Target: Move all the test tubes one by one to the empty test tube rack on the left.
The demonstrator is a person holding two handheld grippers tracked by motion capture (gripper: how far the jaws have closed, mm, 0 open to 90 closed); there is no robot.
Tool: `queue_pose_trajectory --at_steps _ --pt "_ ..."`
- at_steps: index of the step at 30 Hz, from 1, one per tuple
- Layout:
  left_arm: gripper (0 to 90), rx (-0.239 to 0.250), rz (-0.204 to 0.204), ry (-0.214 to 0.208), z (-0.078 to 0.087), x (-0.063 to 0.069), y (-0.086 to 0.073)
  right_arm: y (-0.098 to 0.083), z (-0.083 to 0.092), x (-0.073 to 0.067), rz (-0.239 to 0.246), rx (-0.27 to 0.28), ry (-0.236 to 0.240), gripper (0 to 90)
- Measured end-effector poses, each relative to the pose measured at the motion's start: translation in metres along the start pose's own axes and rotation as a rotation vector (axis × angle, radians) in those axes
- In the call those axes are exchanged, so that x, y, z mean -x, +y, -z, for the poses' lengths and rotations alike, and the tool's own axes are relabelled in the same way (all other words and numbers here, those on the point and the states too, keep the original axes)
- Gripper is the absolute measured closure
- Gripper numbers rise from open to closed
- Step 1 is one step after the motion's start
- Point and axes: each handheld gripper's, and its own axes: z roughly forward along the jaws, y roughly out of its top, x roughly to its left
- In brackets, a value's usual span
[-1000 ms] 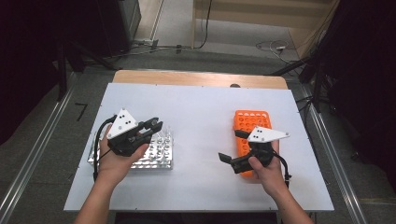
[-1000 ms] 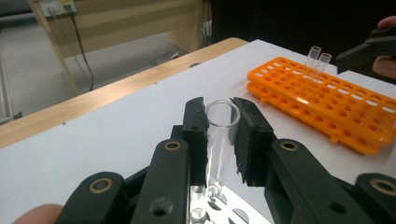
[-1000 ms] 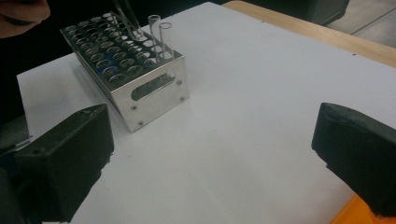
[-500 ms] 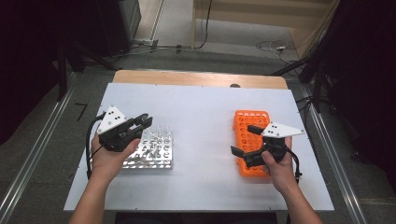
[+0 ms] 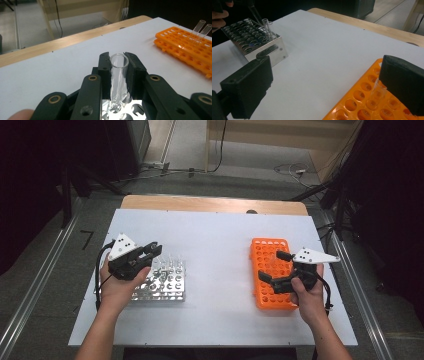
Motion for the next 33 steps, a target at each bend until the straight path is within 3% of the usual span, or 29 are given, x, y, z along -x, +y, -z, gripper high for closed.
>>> queue_pose_trajectory --at_steps 4,14,33 --pt "75.5 -0.018 -0.002 0.000 -0.005 0.001 -0.004 0.000 0.003 0.003 -0.002 0.008 -0.009 0.0" --pt "75.4 -0.086 -0.061 0.019 -0.017 0.008 -0.013 0.002 0.007 0.005 -0.003 0.016 -0.023 0.0" --pt "74.9 -0.187 -0.029 0.020 -0.029 0.006 -0.020 0.002 0.018 0.020 -0.038 0.034 -0.070 0.0"
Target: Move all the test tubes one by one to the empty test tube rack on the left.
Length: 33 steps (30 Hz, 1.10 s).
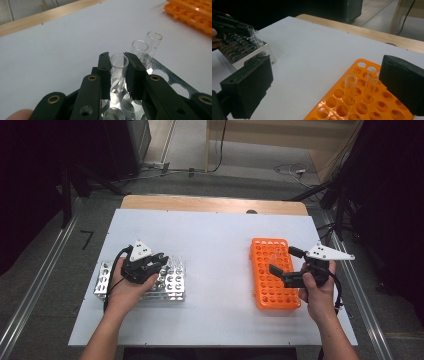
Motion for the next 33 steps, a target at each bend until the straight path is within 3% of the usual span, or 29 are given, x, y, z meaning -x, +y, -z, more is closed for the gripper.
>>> queue_pose_trajectory --at_steps 6,13,18,23,29,33 --pt "72.4 0.017 0.021 0.007 0.006 -0.004 0.000 -0.001 0.003 0.007 -0.017 0.003 -0.015 0.0" --pt "65.5 0.085 0.066 -0.009 0.021 -0.011 0.001 -0.004 0.000 0.010 -0.021 -0.009 -0.023 1.6" --pt "55.5 0.137 0.089 -0.021 0.032 -0.011 0.004 -0.006 -0.004 0.013 -0.033 -0.024 -0.010 4.7" --pt "37.5 0.157 0.084 -0.030 0.039 -0.006 0.008 -0.009 -0.009 0.015 -0.038 -0.041 -0.018 11.7" --pt "19.8 0.180 0.085 -0.094 0.044 0.002 0.013 -0.014 -0.017 0.015 -0.040 -0.079 -0.041 19.7" --pt "9.3 0.181 0.063 -0.124 0.045 0.012 0.018 -0.018 -0.023 0.018 -0.049 -0.113 -0.053 27.6"
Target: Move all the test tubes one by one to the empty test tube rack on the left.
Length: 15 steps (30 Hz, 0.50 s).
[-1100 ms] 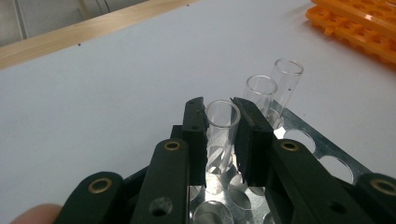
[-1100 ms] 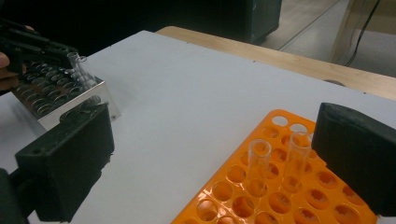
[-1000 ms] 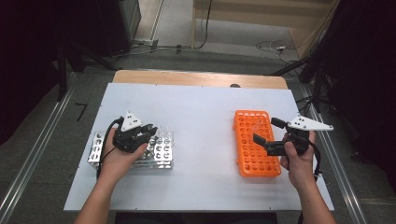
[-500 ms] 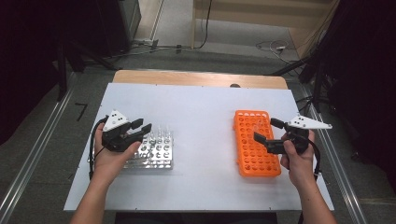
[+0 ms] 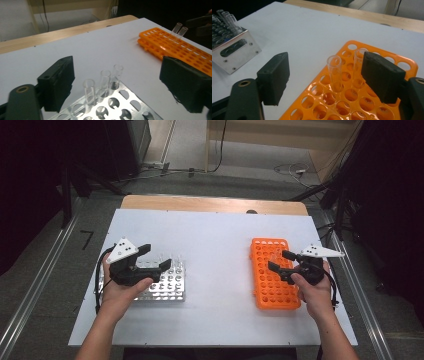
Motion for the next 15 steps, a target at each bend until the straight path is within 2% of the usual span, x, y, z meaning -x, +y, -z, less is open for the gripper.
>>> queue_pose_trajectory --at_steps 5,8,13,15 --pt "1.2 -0.006 -0.003 -0.041 -0.001 0.008 0.003 -0.008 -0.010 0.006 -0.037 -0.037 -0.005 42.9" --pt "0.0 -0.008 -0.010 -0.058 -0.003 0.013 0.003 -0.013 -0.017 0.007 -0.023 -0.063 -0.004 46.9" --pt "0.0 -0.008 -0.019 -0.098 -0.006 0.019 0.003 -0.016 -0.024 0.009 0.002 -0.090 -0.044 52.9" --pt "0.0 -0.010 -0.020 -0.101 -0.007 0.021 0.003 -0.017 -0.026 0.011 0.008 -0.096 -0.041 54.8"
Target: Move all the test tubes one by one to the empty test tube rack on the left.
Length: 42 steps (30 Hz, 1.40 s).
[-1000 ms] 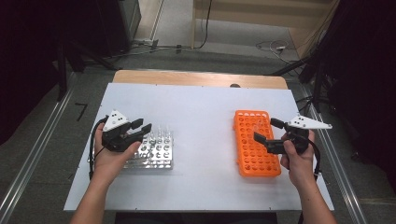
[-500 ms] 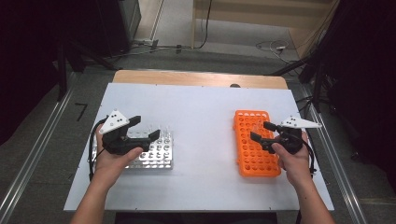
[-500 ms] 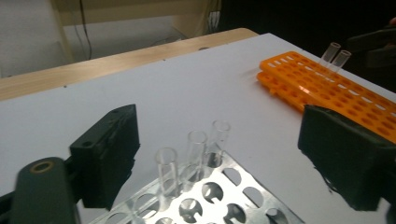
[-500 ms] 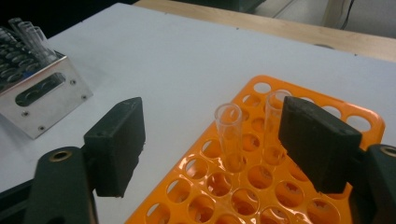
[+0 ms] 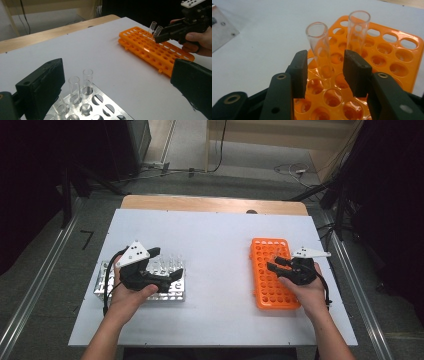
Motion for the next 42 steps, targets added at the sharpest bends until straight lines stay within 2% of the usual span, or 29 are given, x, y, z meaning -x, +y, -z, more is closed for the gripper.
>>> queue_pose_trajectory --at_steps 7,11,14,19,32,42 --pt "0.0 -0.018 -0.003 -0.003 -0.005 0.003 -0.002 0.001 -0.005 0.000 0.030 -0.031 0.009 60.6" --pt "0.0 -0.019 -0.005 -0.003 -0.006 0.003 -0.002 0.002 -0.008 -0.001 0.030 -0.050 0.023 64.0" --pt "0.0 -0.018 -0.004 -0.002 -0.006 0.003 -0.002 0.002 -0.011 -0.002 0.037 -0.059 0.016 66.5" --pt "0.0 -0.020 -0.003 0.001 -0.006 0.003 -0.003 0.003 -0.014 -0.006 0.064 -0.088 -0.026 69.8" --pt "0.0 -0.023 -0.004 -0.005 -0.008 0.005 -0.003 0.003 -0.015 -0.010 0.086 -0.086 -0.073 73.6" --pt "0.0 -0.026 -0.009 -0.012 -0.008 0.006 -0.003 0.003 -0.010 -0.007 0.055 -0.045 -0.049 73.7"
